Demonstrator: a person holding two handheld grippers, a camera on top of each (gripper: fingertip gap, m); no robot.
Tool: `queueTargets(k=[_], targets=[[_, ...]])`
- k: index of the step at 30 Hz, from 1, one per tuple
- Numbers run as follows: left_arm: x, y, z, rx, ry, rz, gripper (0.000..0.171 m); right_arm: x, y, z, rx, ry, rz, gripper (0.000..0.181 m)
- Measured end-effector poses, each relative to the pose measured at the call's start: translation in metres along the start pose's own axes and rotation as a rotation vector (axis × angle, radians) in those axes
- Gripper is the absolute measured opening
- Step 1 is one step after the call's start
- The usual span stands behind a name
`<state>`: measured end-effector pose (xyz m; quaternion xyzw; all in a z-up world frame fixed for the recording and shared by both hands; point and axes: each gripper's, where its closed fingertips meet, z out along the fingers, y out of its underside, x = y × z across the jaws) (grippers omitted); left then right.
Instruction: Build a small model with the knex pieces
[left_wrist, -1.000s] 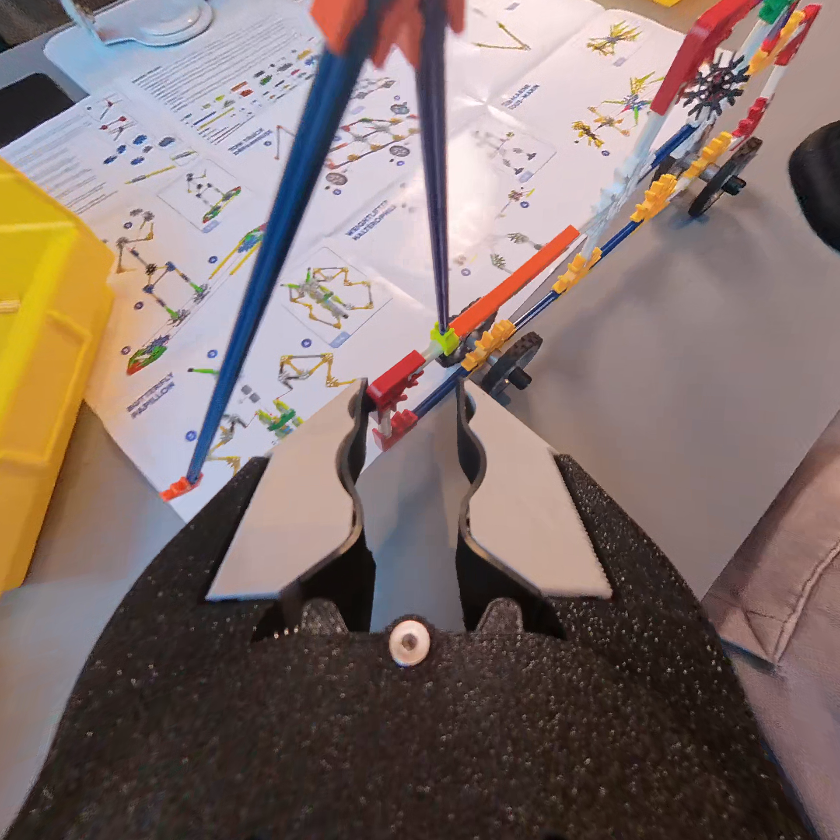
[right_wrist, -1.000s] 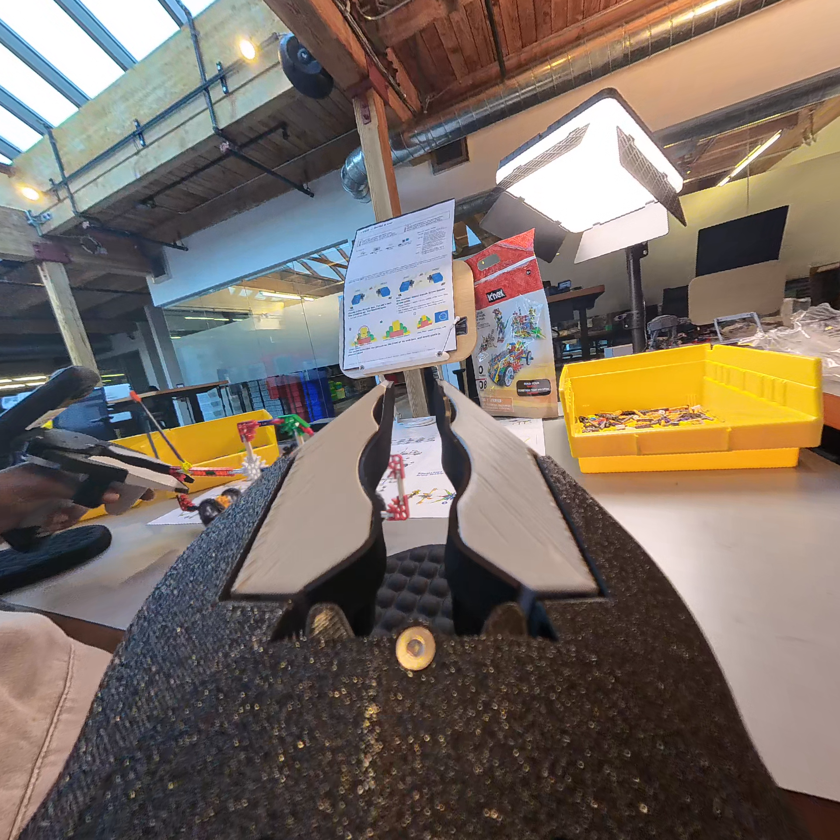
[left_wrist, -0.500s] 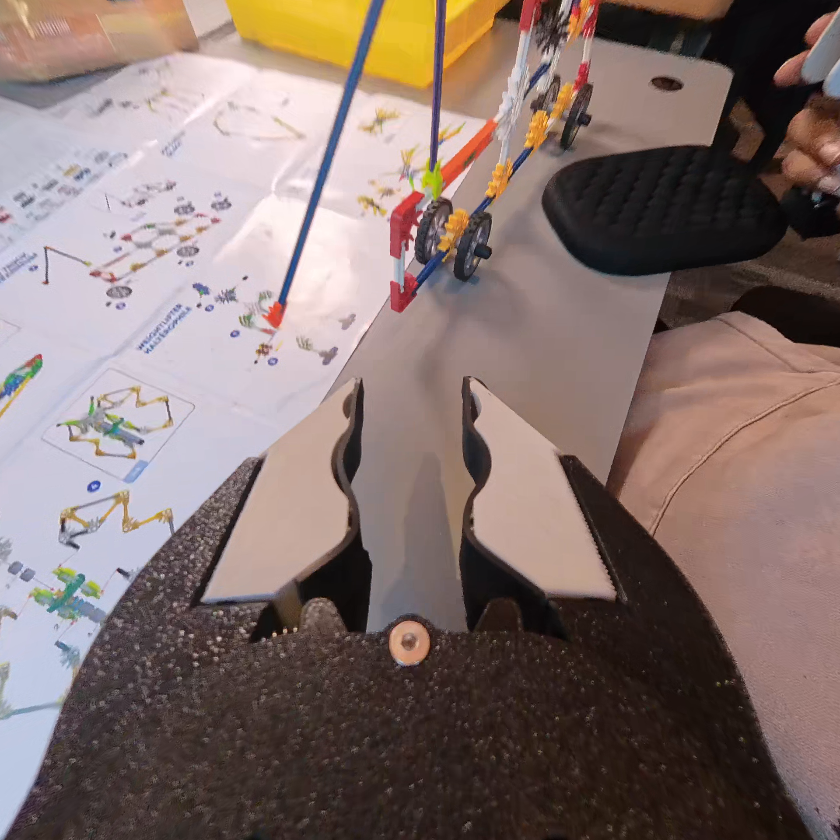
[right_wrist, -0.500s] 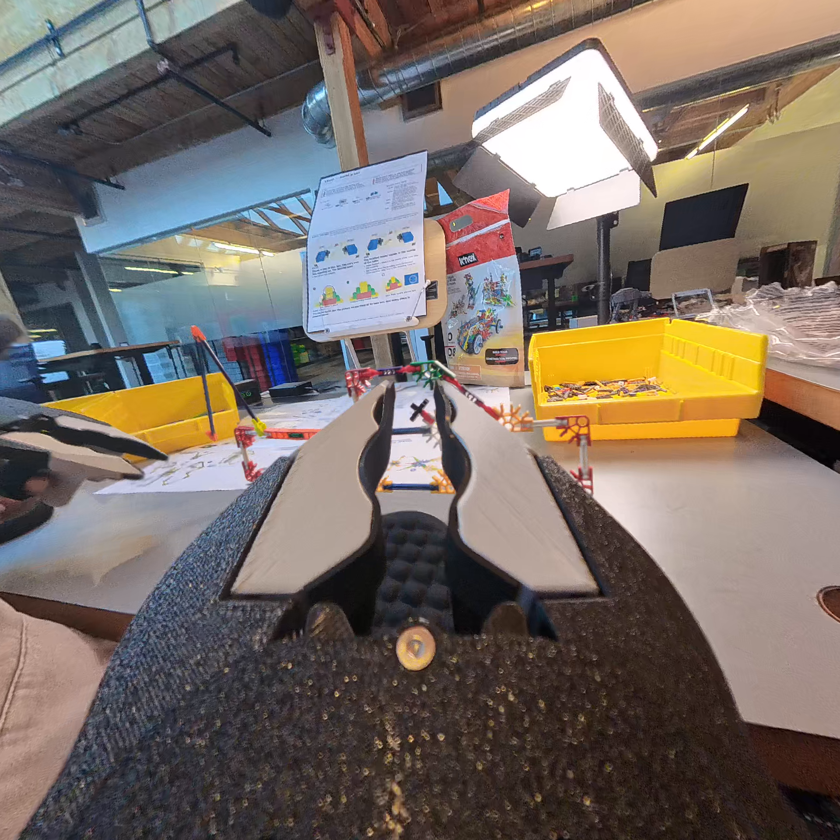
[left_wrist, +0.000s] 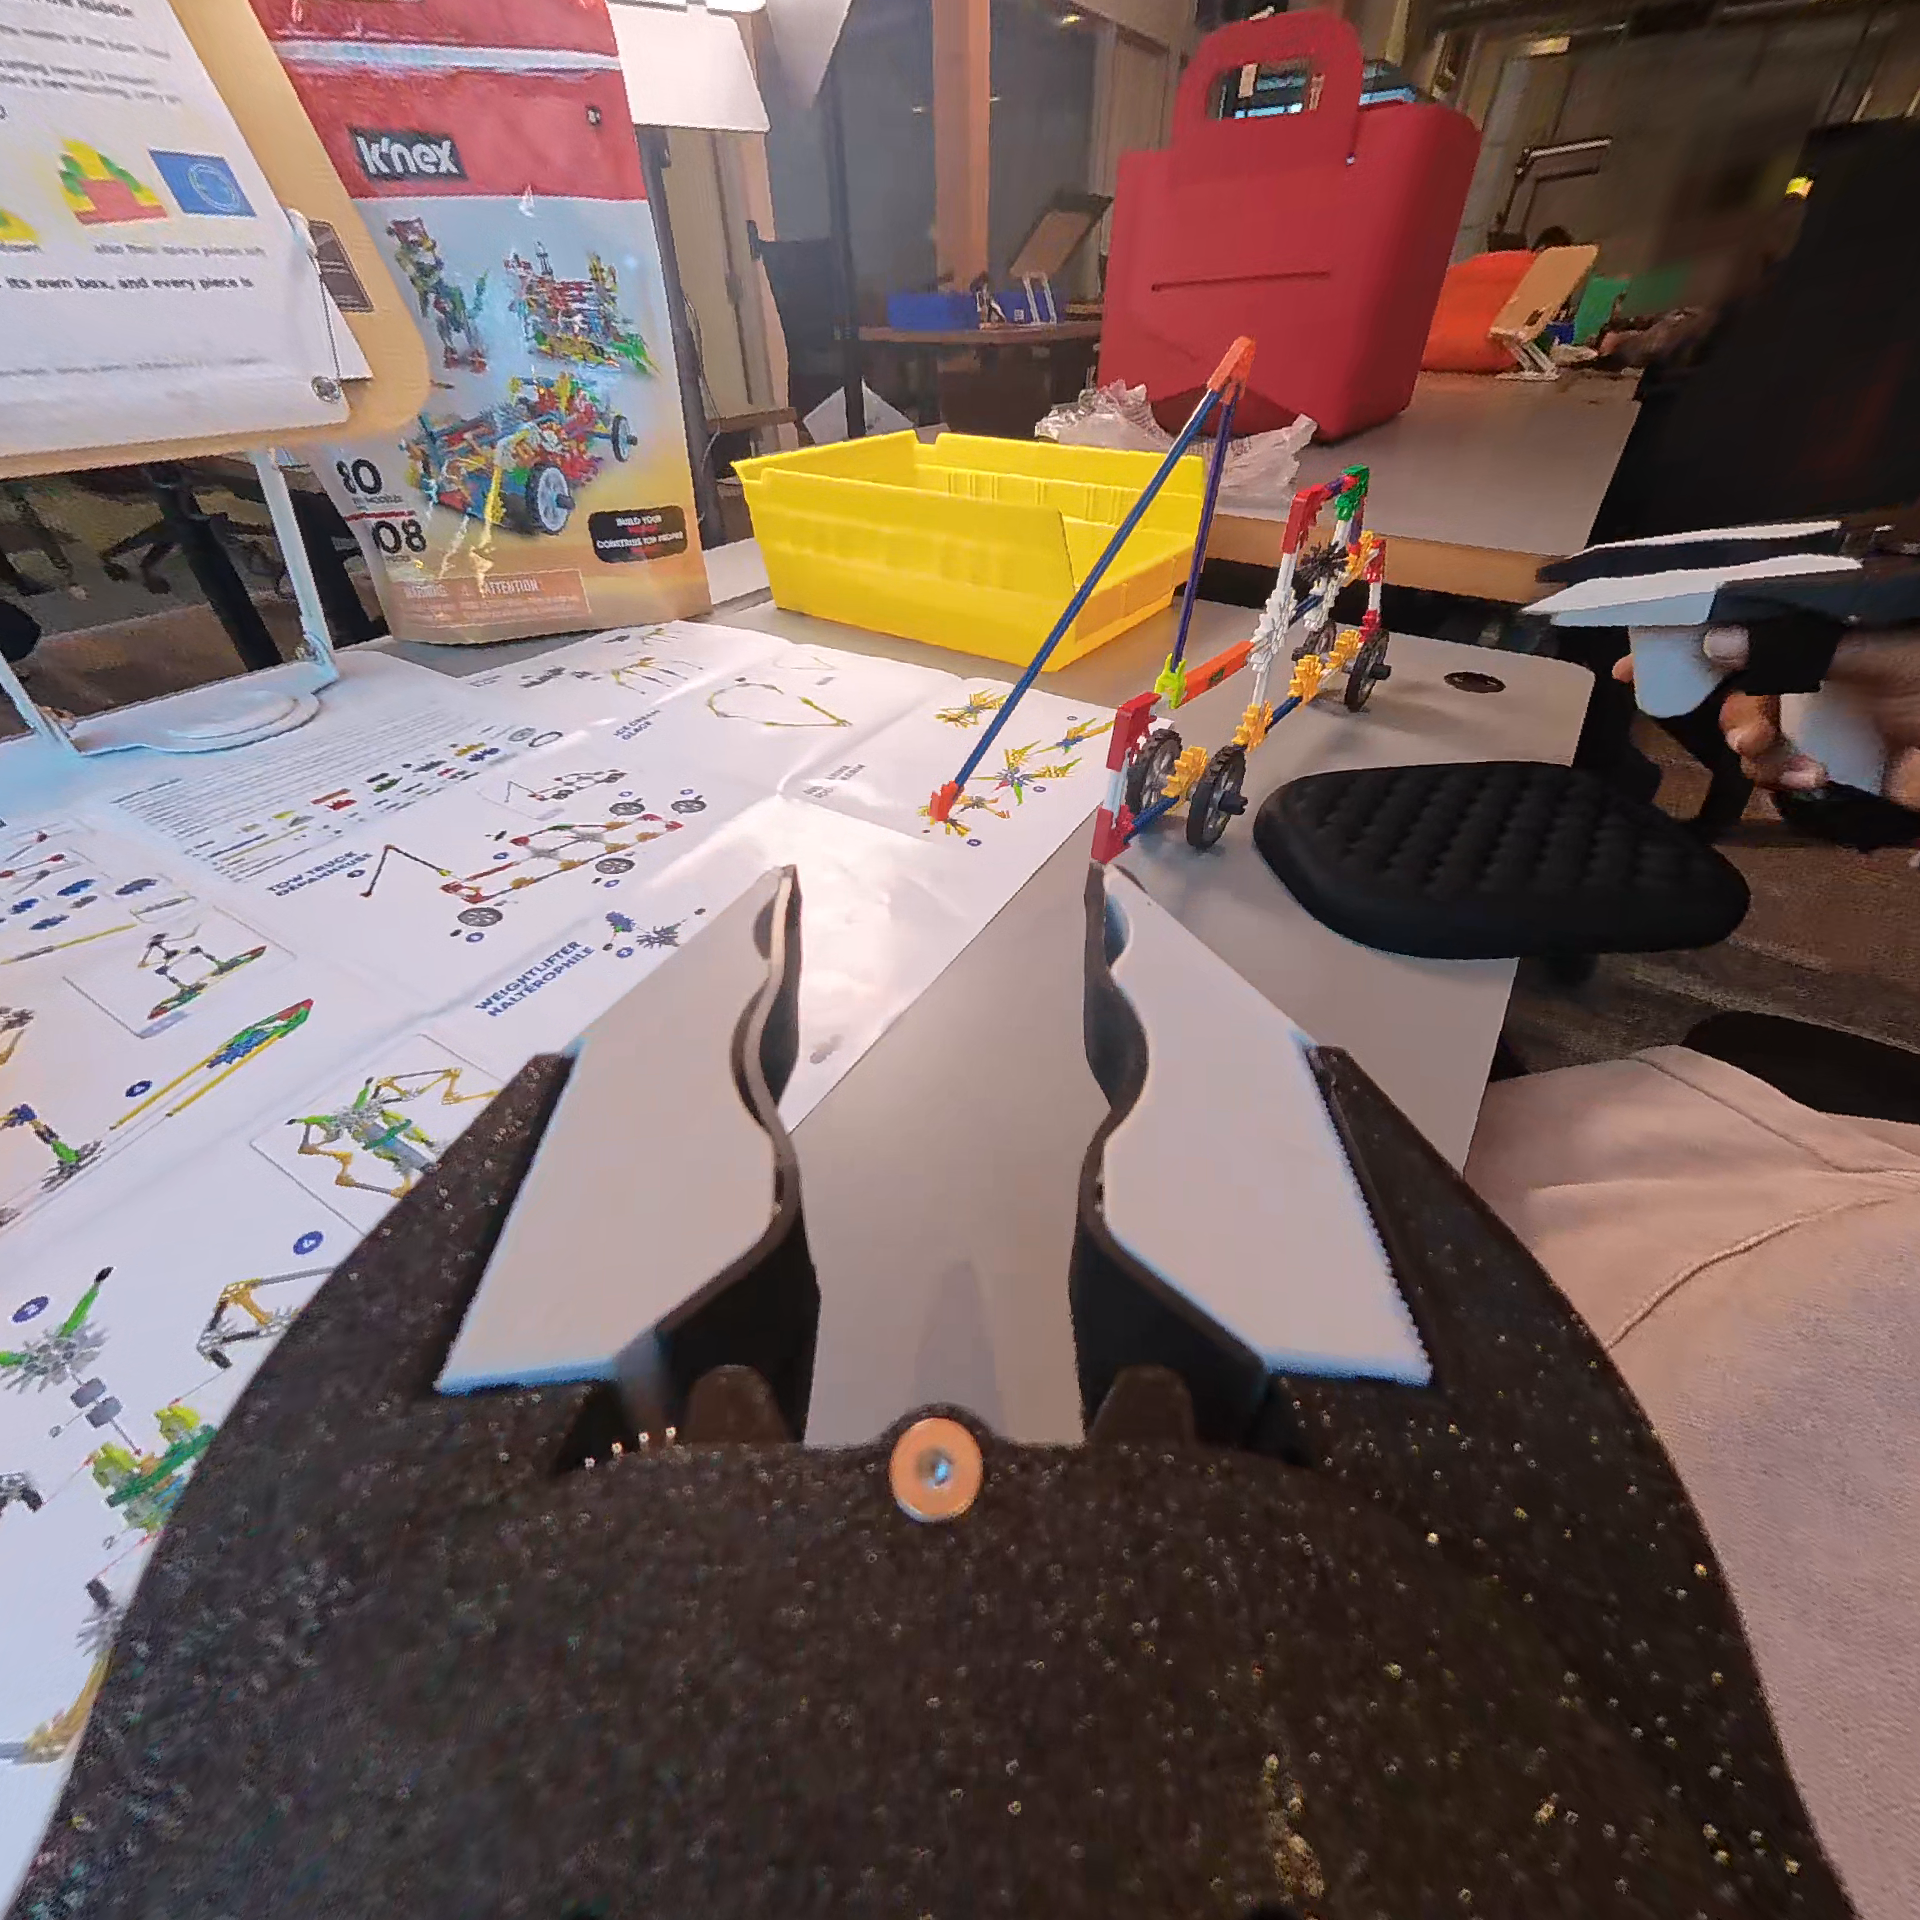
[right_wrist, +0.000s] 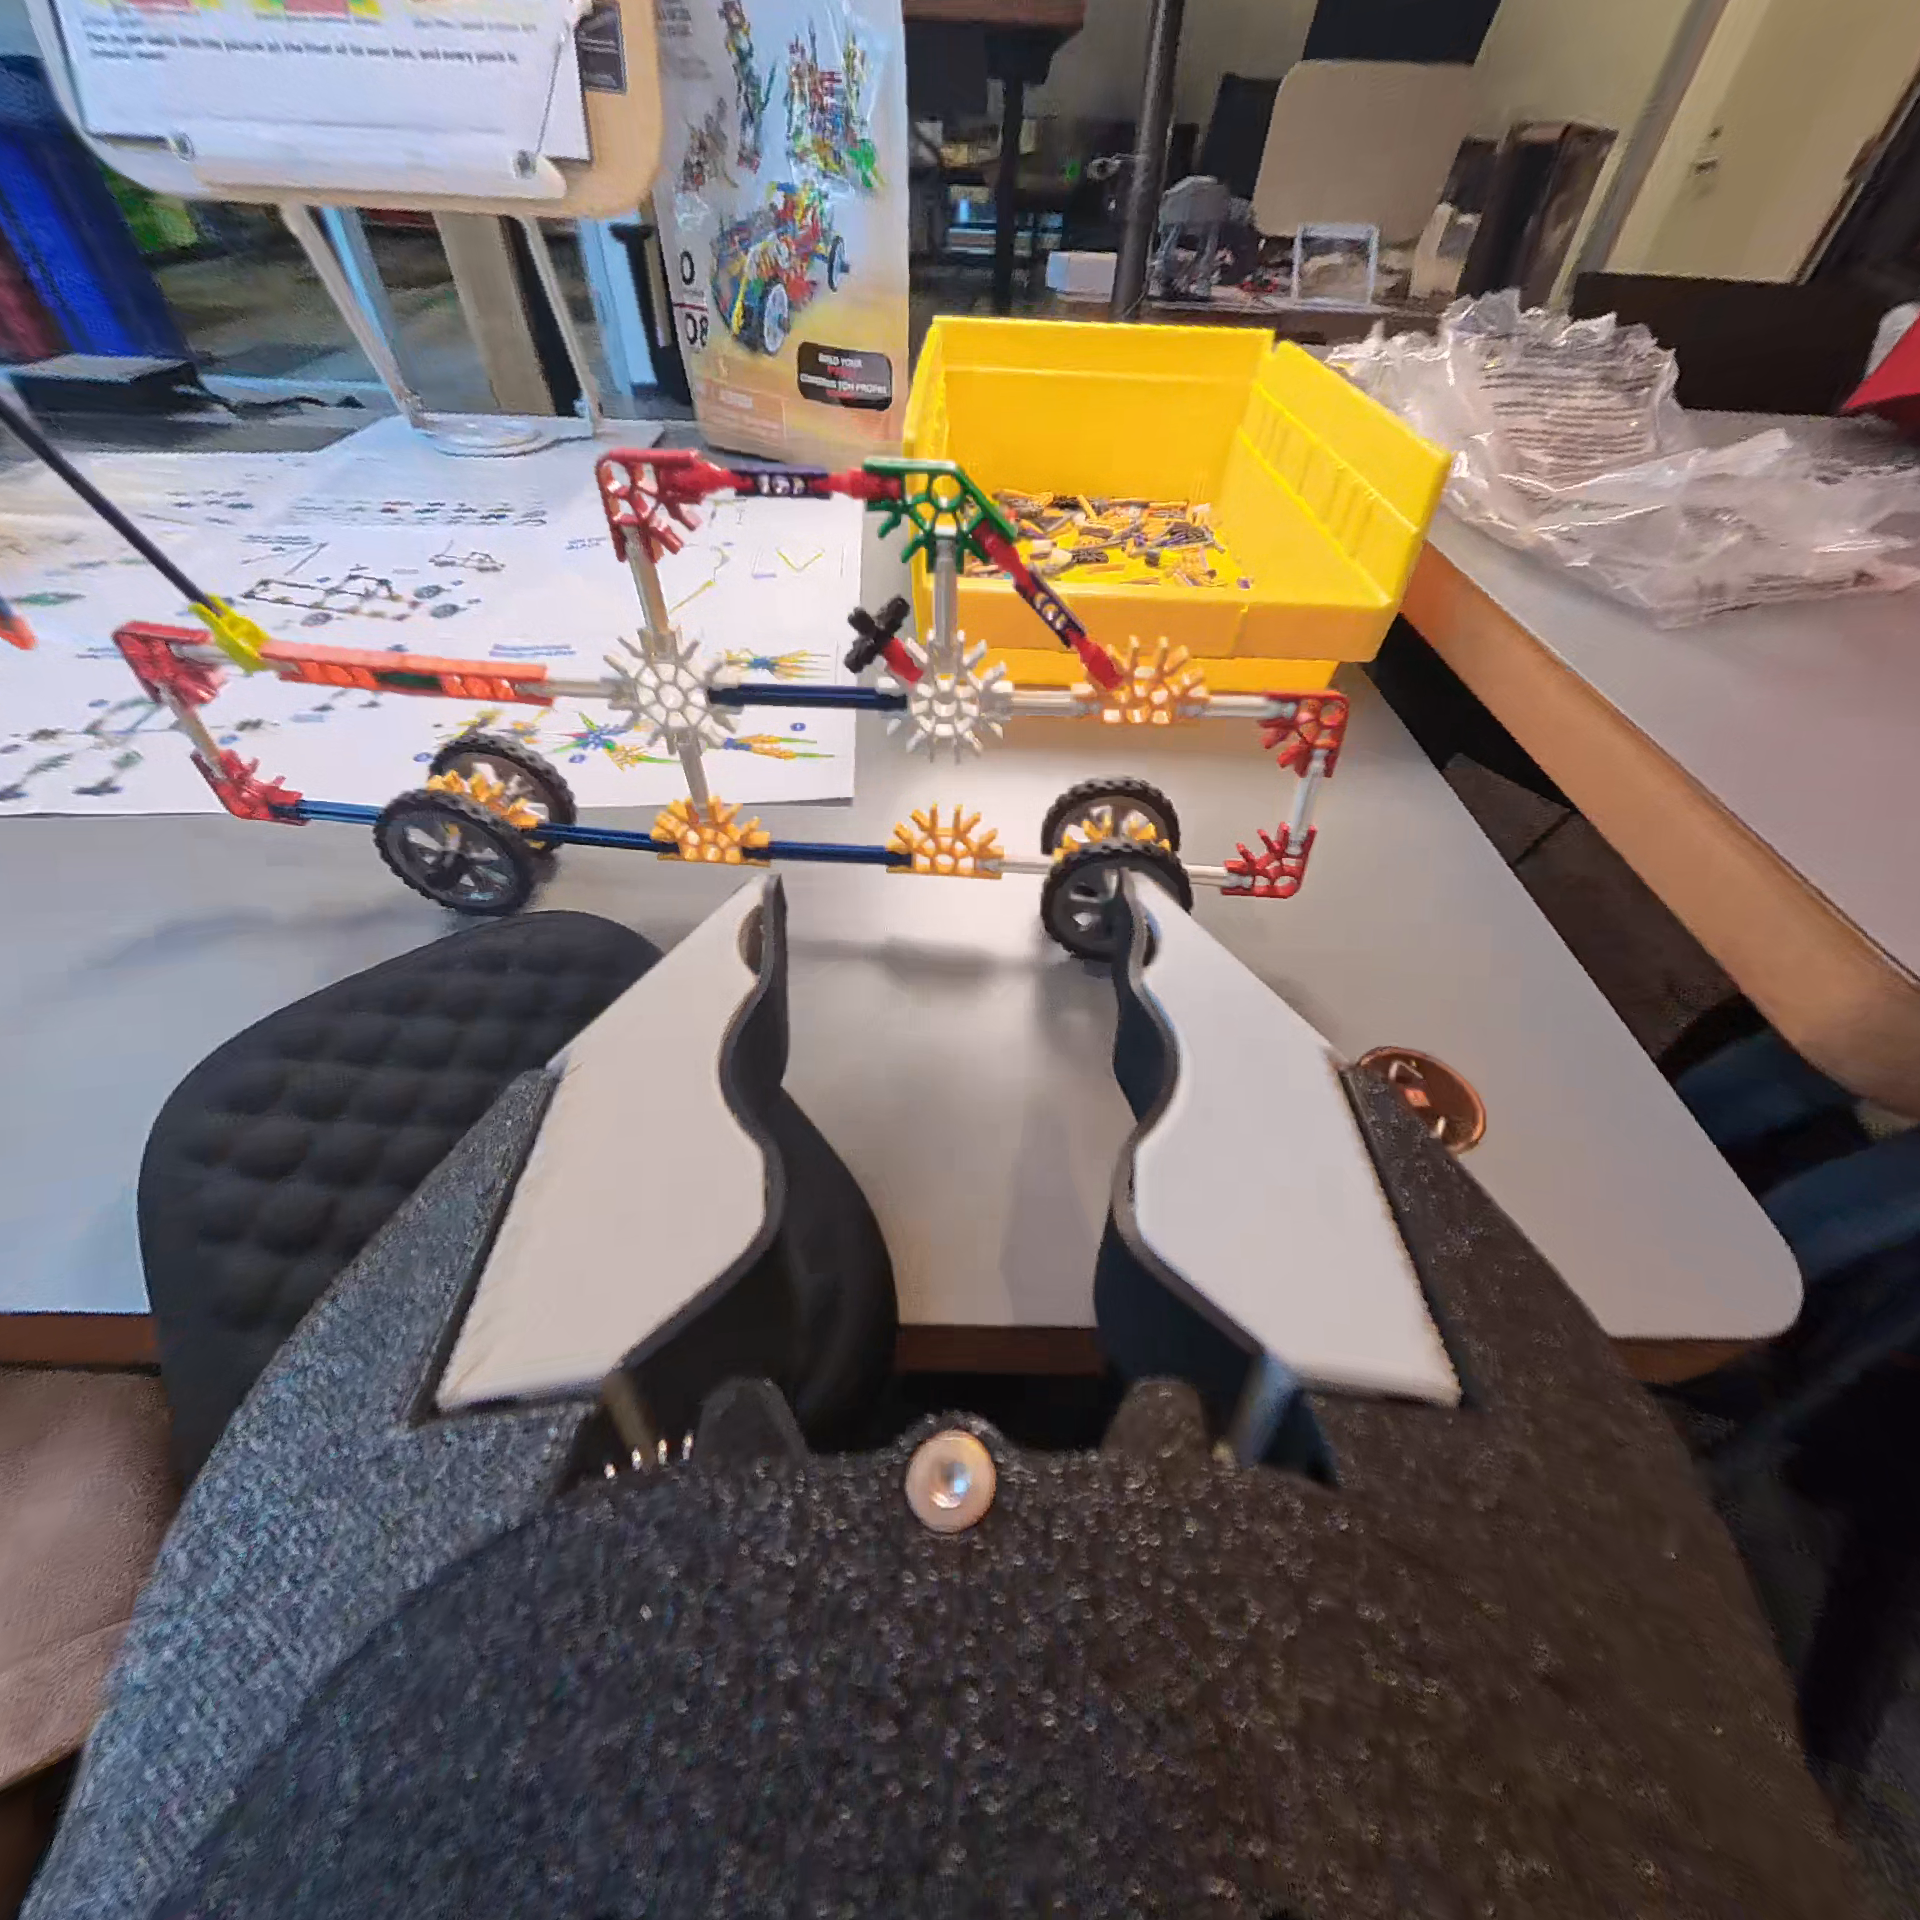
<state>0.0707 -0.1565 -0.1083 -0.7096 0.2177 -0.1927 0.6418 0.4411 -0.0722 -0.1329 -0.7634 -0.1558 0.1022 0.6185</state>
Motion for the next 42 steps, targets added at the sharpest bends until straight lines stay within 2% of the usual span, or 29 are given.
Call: queueTargets(k=[3, 5, 8, 10, 12, 16, 19, 21, 24, 27, 31, 34, 37, 42], targets=[[0.001, 0.003, 0.001, 0.003, 0.014, -0.019, 0.052, 0.017, -0.01, 0.018, -0.032, -0.027, -0.019, 0.072], [0.002, 0.006, 0.002, 0.001, 0.025, -0.032, 0.052, 0.041, -0.013, 0.035, -0.073, -0.034, -0.031, 0.093], [0.002, 0.008, 0.001, 0.0, 0.032, -0.042, 0.052, 0.073, -0.012, 0.059, -0.125, -0.112, 0.062, 0.122], [-0.001, 0.007, -0.001, 0.006, 0.024, -0.041, 0.051, 0.085, -0.007, 0.071, -0.142, -0.144, 0.075, 0.129], [-0.002, 0.006, -0.001, 0.005, 0.023, -0.045, 0.051, 0.081, -0.003, 0.079, -0.155, -0.196, 0.089, 0.132], [-0.003, 0.008, -0.001, -0.013, 0.01, -0.036, 0.052, 0.058, 0.002, 0.087, -0.154, -0.239, 0.081, 0.129], [-0.002, 0.014, 0.0, -0.055, 0.013, -0.039, 0.051, 0.023, 0.002, 0.083, -0.152, -0.327, 0.032, 0.116], [0.001, 0.022, 0.0, -0.121, 0.023, -0.043, 0.052, -0.01, 0.003, 0.073, -0.155, -0.423, -0.009, 0.111], [0.001, 0.046, -0.003, -0.286, 0.015, -0.062, 0.055, -0.044, 0.009, 0.05, -0.152, -0.508, -0.075, 0.103], [-0.01, 0.061, -0.011, -0.359, -0.046, -0.085, 0.068, -0.052, 0.011, 0.025, -0.111, -0.501, -0.073, 0.098], [-0.038, 0.074, -0.022, -0.407, -0.175, -0.139, 0.1, -0.055, 0.014, -0.01, -0.062, -0.469, -0.072, 0.093], [-0.06, 0.074, -0.032, -0.399, -0.269, -0.145, 0.106, -0.053, 0.012, -0.032, -0.024, -0.435, -0.062, 0.09], [-0.071, 0.077, -0.038, -0.408, -0.295, -0.16, 0.109, -0.052, 0.006, -0.042, 0.024, -0.425, -0.058, 0.084], [-0.064, 0.078, -0.029, -0.426, -0.284, -0.128, 0.108, -0.067, -0.01, -0.041, 0.069, -0.461, -0.073, 0.083]])
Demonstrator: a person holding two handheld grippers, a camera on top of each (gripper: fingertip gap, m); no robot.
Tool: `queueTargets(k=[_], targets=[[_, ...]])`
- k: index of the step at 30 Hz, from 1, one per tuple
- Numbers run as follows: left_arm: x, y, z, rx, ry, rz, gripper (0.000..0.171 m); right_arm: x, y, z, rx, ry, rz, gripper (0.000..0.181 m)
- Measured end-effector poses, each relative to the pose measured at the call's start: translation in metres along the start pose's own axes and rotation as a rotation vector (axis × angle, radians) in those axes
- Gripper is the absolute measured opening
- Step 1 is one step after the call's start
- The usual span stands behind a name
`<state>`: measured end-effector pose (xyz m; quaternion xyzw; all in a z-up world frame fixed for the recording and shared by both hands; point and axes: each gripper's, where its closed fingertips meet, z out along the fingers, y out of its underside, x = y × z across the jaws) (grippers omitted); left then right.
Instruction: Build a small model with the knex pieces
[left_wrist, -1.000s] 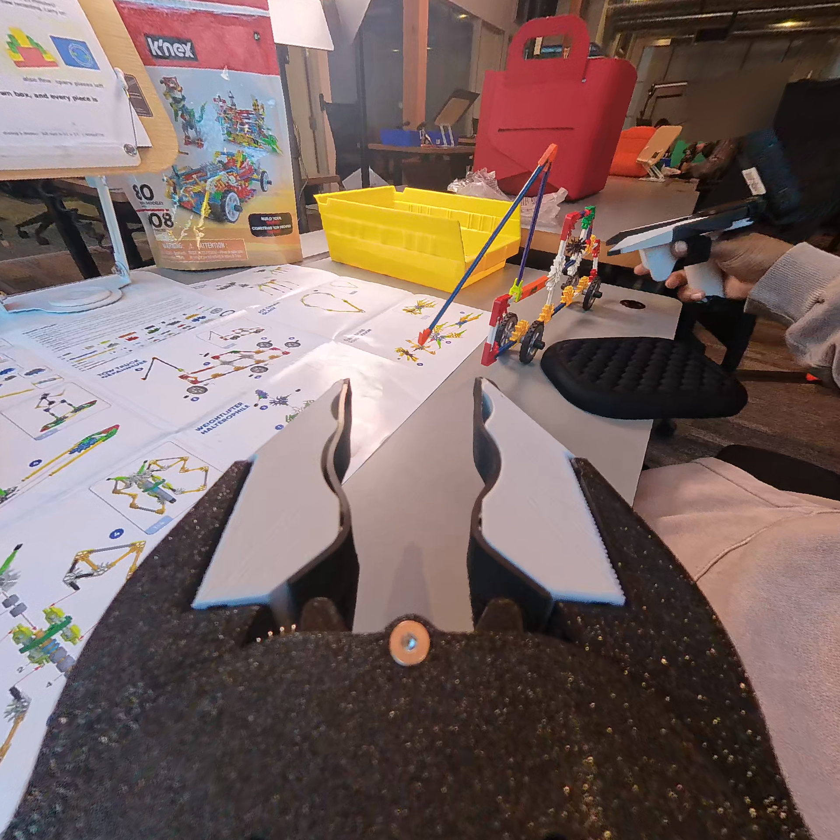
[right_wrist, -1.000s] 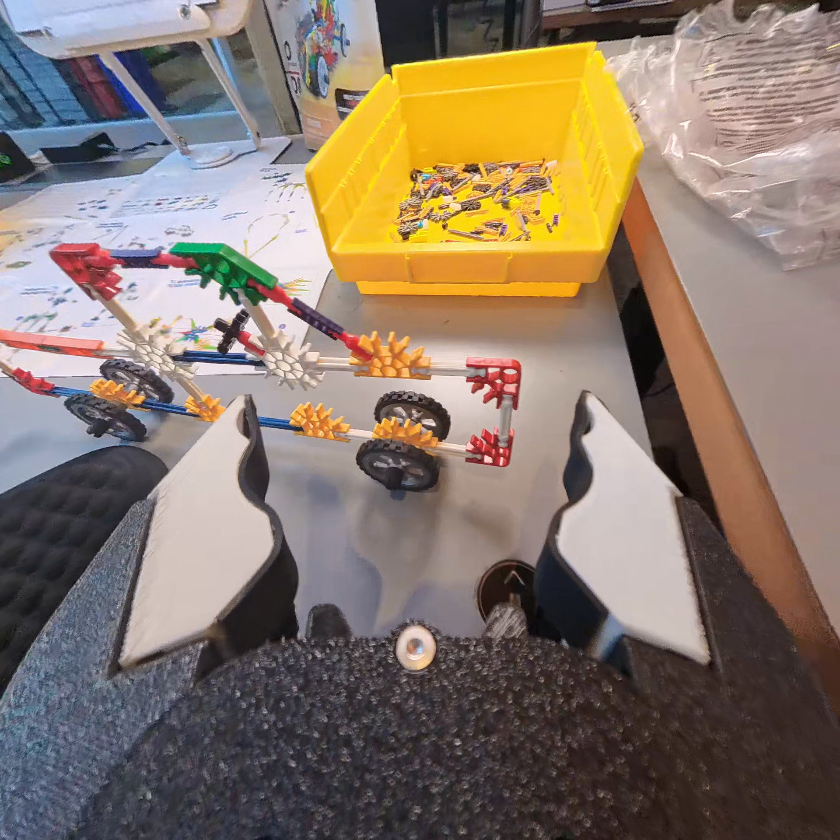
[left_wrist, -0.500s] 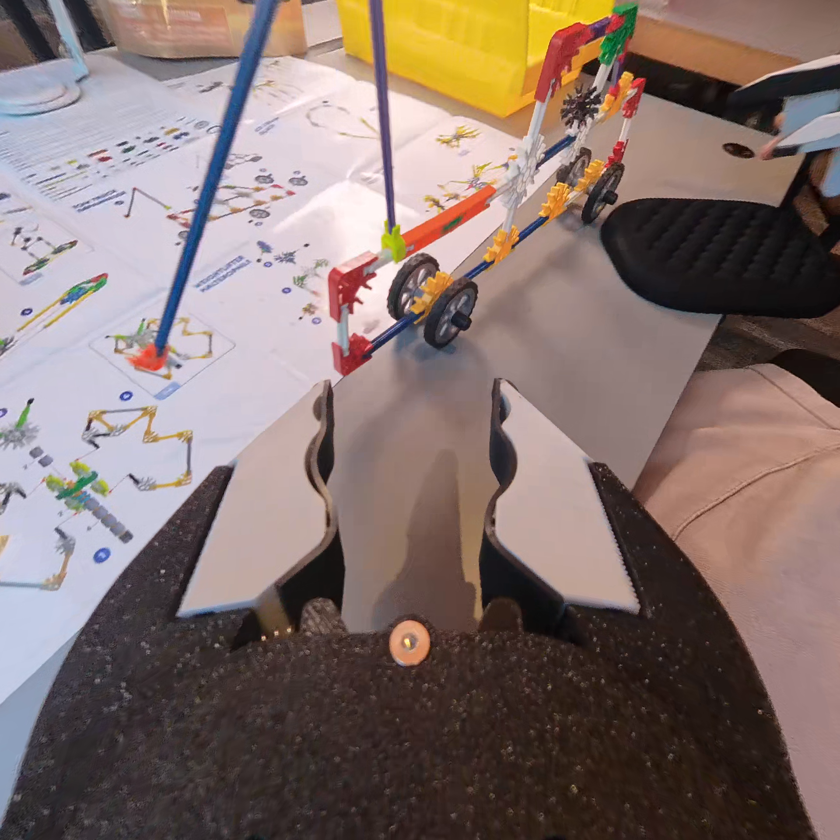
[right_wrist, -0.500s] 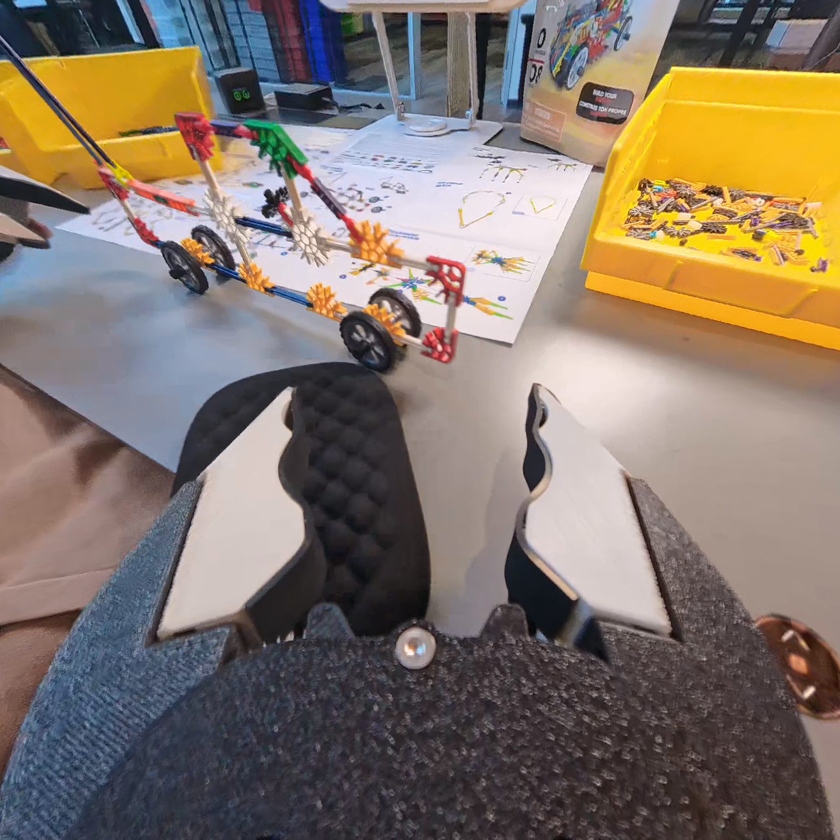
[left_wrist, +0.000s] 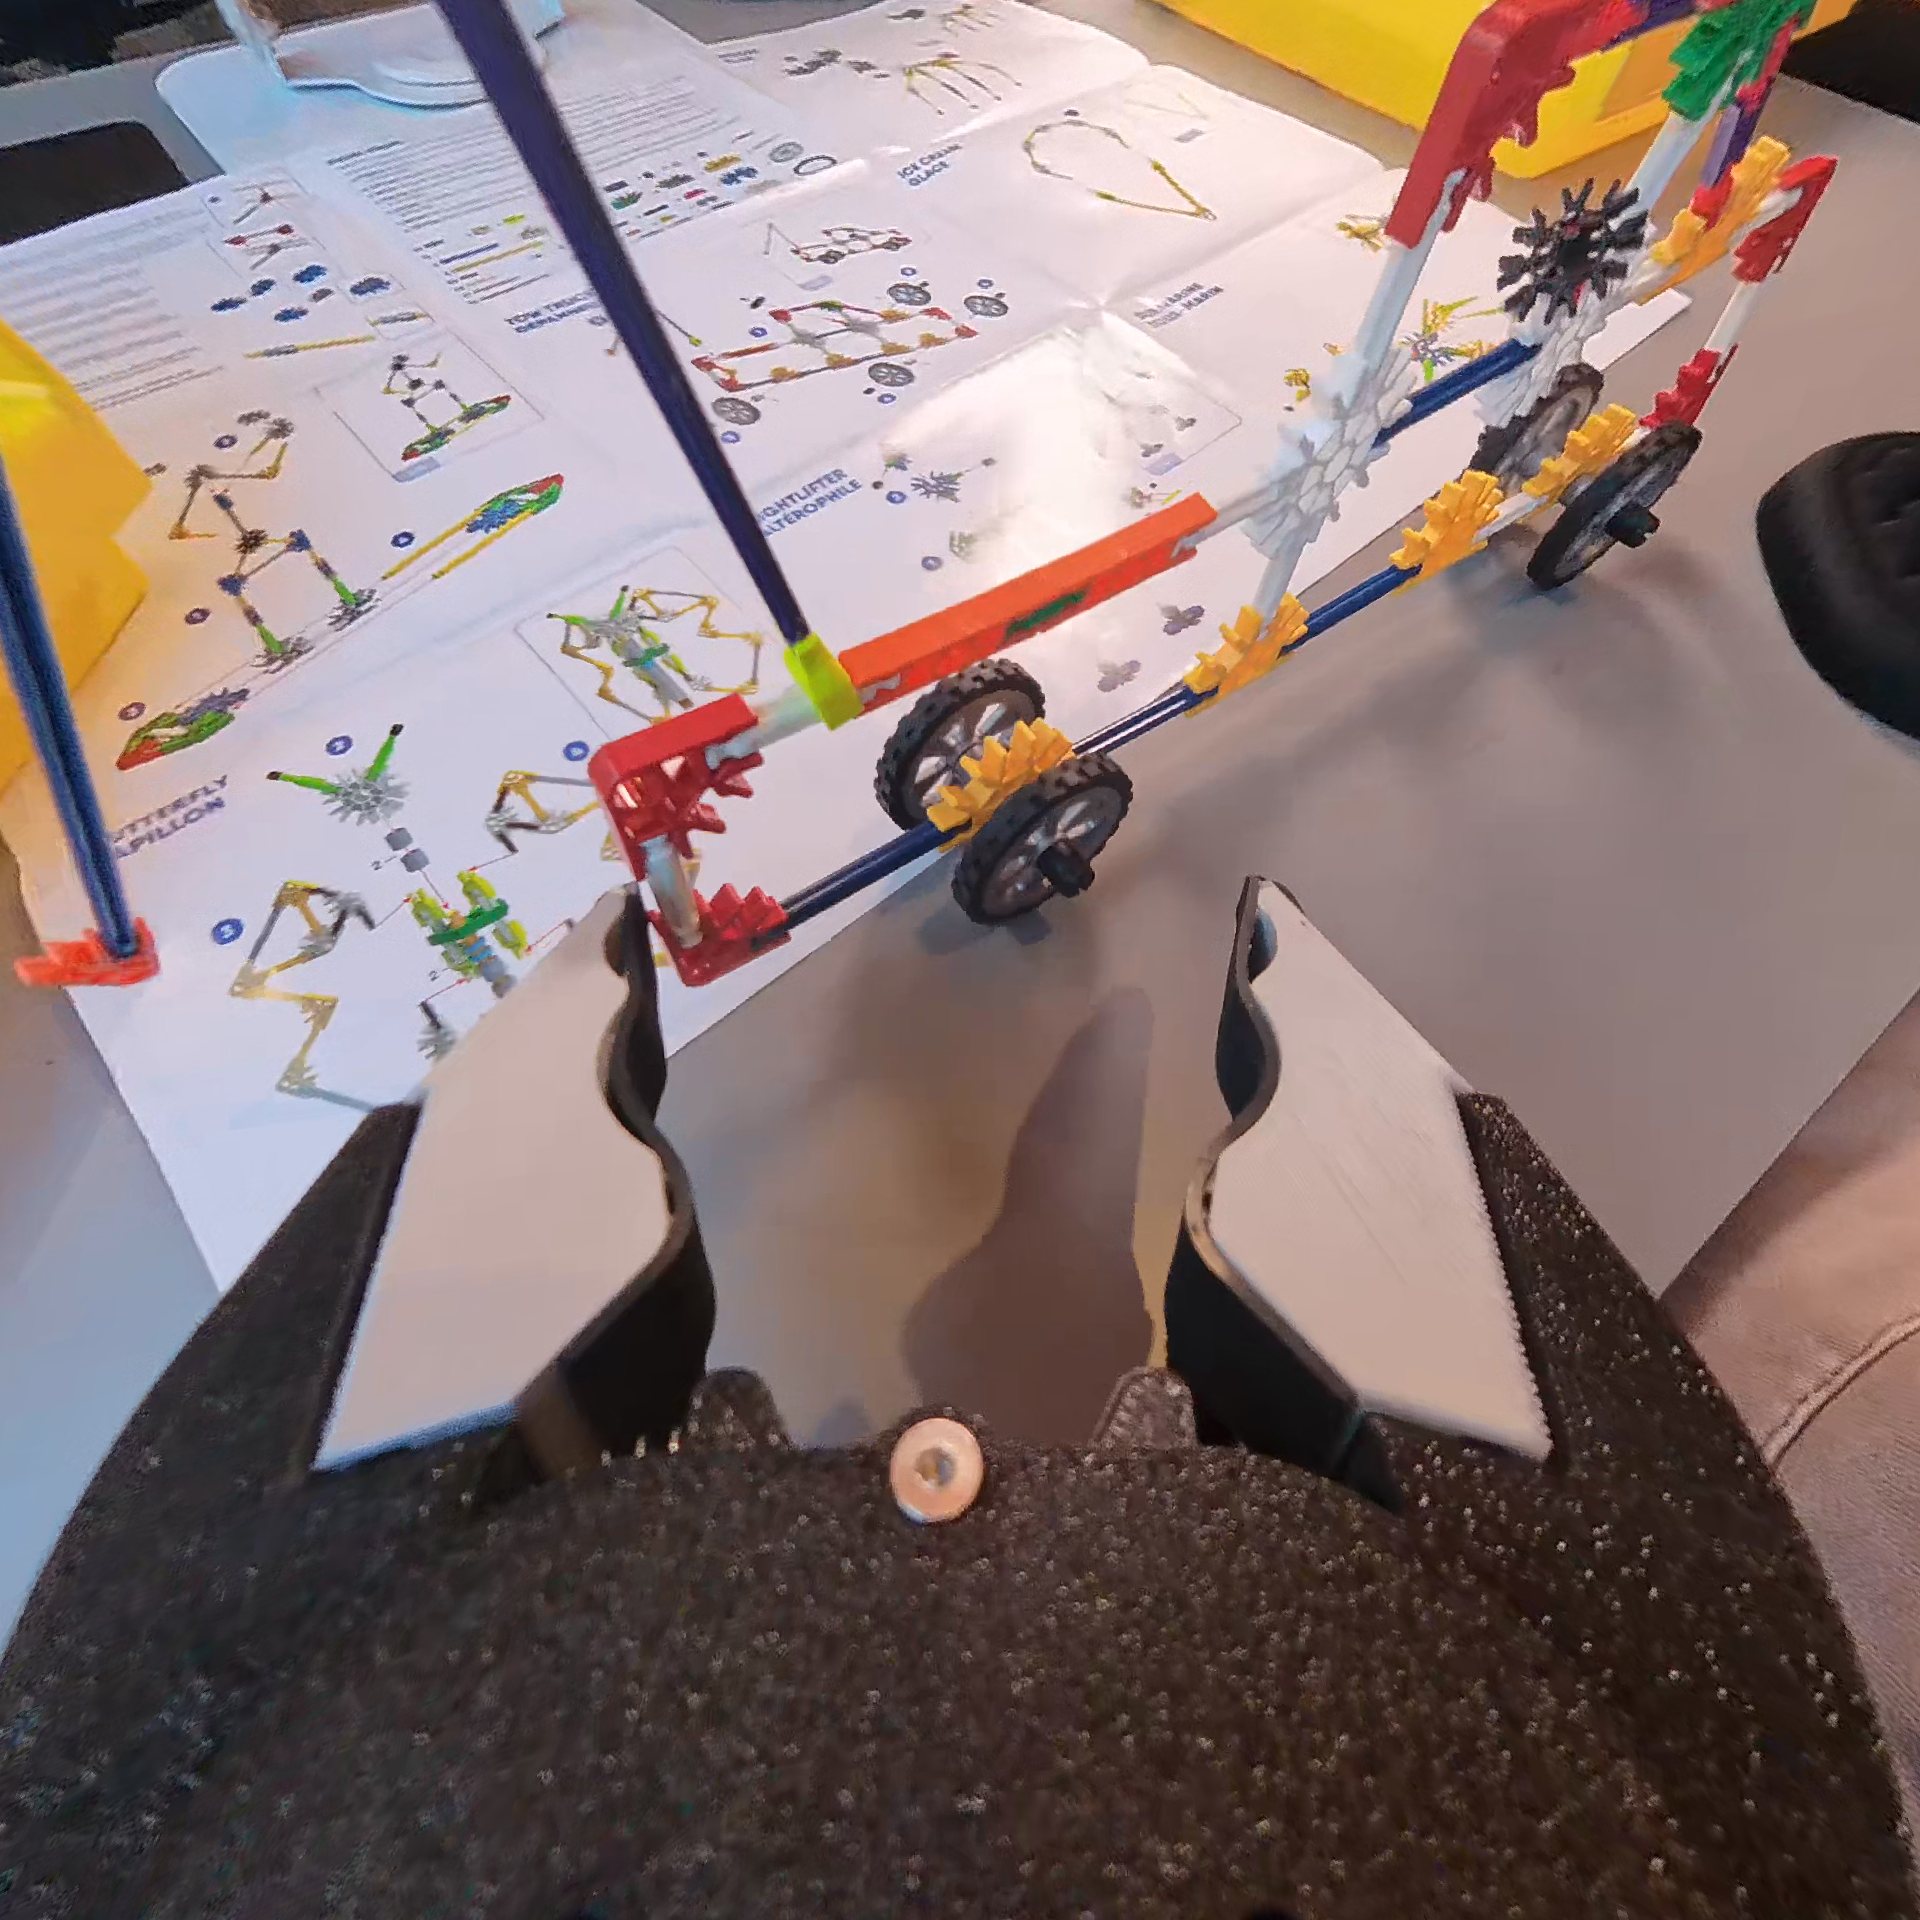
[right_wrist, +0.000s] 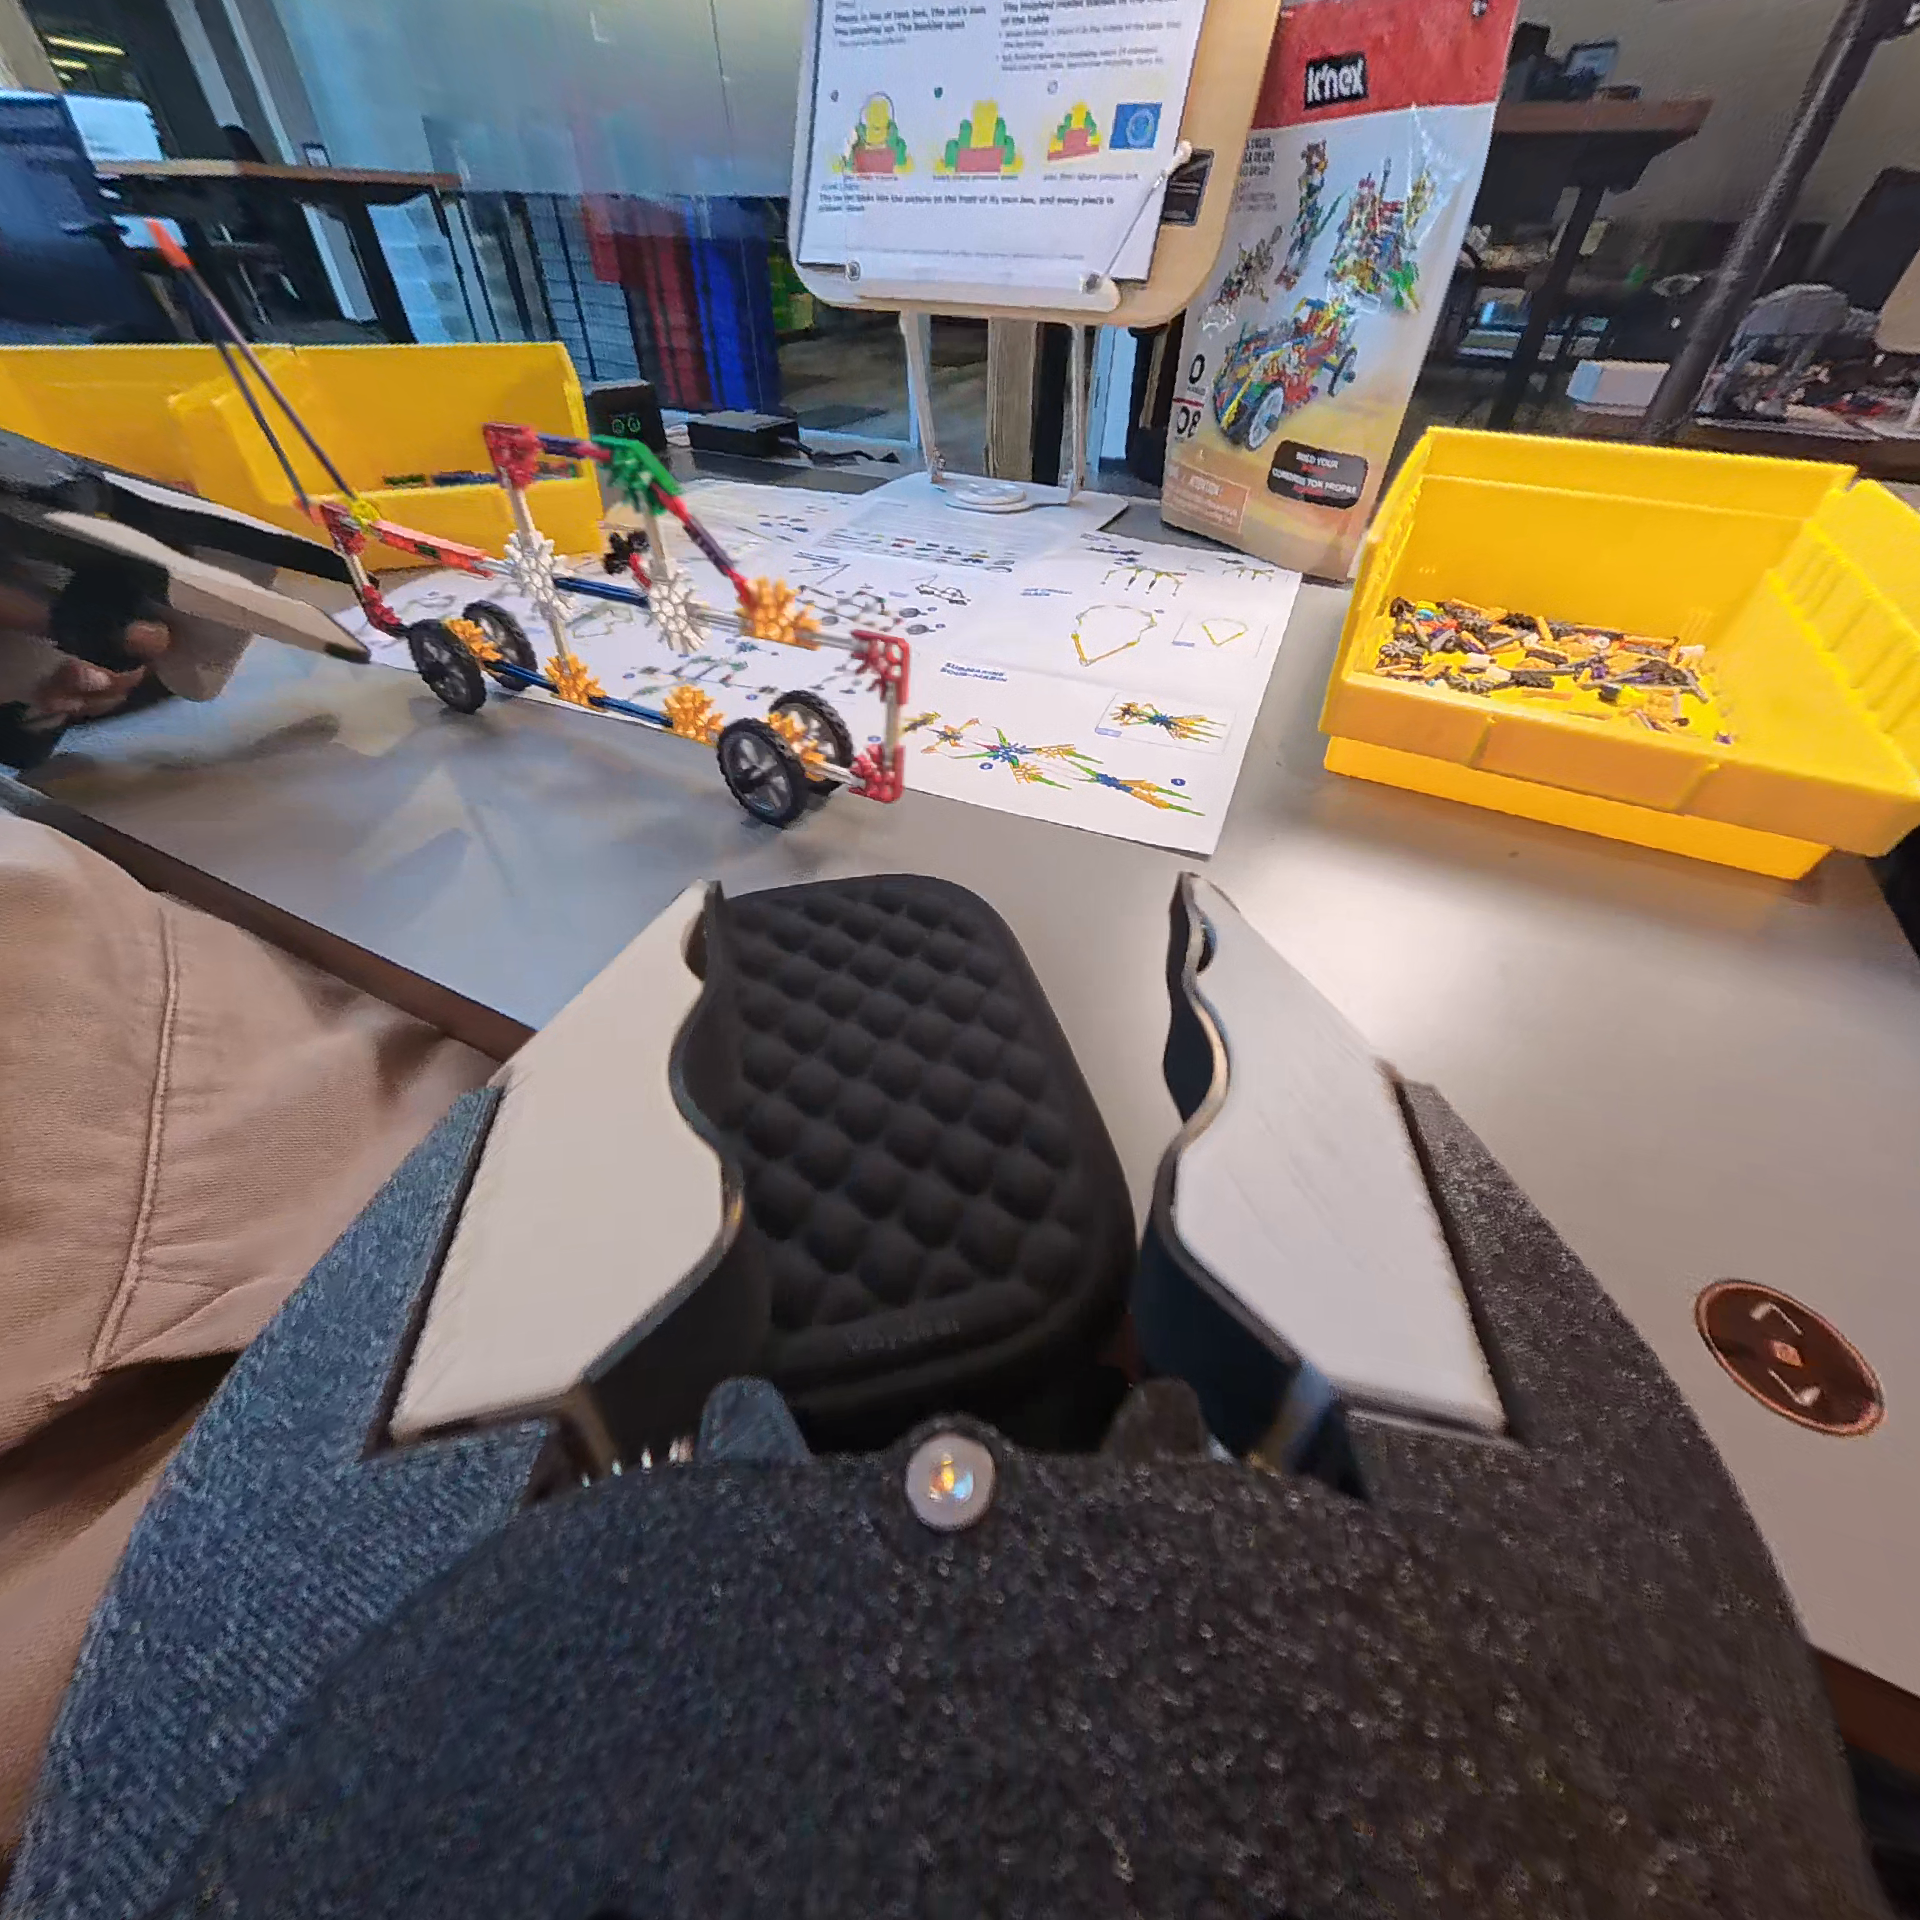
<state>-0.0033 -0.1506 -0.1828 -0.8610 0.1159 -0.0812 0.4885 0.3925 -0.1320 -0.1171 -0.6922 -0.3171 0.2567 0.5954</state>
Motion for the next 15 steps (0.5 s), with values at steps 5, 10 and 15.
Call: queueTargets(k=[5, 10, 15], targets=[[0.058, -0.004, 0.019, -0.022, 0.159, 0.22, 0.093, -0.014, -0.002, 0.006, -0.008, -0.026, -0.04, 0.083], [0.084, -0.007, 0.013, 0.019, 0.244, 0.275, 0.079, -0.039, 0.009, -0.002, -0.075, -0.157, -0.069, 0.073], [0.091, -0.033, -0.006, 0.194, 0.301, 0.204, 0.08, -0.067, 0.027, -0.001, -0.162, -0.287, -0.074, 0.07]])
